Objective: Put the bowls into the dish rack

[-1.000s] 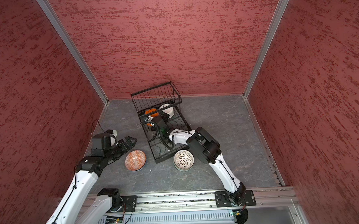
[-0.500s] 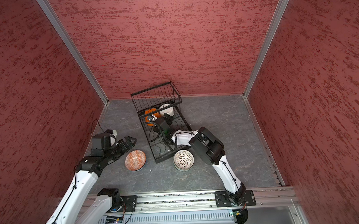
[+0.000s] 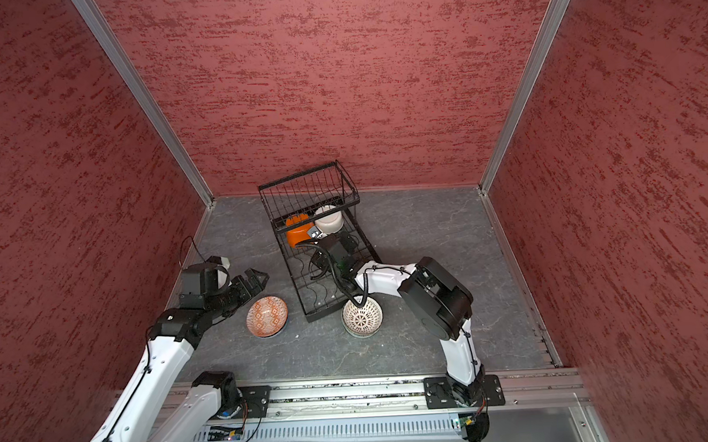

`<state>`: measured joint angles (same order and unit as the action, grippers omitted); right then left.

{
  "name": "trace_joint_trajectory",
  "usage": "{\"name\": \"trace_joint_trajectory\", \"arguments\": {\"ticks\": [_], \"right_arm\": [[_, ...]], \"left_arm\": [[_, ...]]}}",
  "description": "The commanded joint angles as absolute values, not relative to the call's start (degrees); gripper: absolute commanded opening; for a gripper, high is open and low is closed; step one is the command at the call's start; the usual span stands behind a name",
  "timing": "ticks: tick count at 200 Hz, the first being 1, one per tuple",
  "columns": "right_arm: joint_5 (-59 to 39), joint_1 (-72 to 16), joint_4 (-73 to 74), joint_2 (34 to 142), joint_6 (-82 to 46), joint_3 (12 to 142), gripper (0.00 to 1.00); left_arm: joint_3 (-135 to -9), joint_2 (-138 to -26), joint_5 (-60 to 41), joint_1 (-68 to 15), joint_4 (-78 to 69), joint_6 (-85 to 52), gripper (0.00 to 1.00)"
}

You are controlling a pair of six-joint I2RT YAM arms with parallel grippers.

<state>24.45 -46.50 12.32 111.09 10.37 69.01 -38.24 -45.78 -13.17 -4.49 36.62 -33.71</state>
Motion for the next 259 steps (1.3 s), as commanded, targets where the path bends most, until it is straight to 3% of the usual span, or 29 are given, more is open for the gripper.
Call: {"name": "trace_joint_trajectory", "arguments": {"ticks": [1,46,106,181,259], "right_arm": [[22.0,-46.6,10.6,106.3,3.3,66.1,0.96],[22.6,-46.6,6.6,98.3,-4.6,61.2,0.95],[24.6,-46.5,-16.0,92.4,-15.8,65.5,0.95],[18.0,-42.9,-30.6,84.1,-29.2,65.3,0.99],[22.9,-37.7,-38.5,76.3,-35.9,61.5,0.99]], "left_arm": [[-37.8,-45.9,-12.6,-4.0,37.7,-32.3,1.0],[-38.0,-45.6,-13.3,-4.1,38.6,-31.6,1.0],[-40.5,-44.7,-11.1,-7.7,42.7,-31.8,1.0],[-47.8,-49.2,4.9,-32.3,47.5,-39.6,1.0],[-61.8,-69.0,13.5,-52.9,51.9,-43.8,0.96]]}}
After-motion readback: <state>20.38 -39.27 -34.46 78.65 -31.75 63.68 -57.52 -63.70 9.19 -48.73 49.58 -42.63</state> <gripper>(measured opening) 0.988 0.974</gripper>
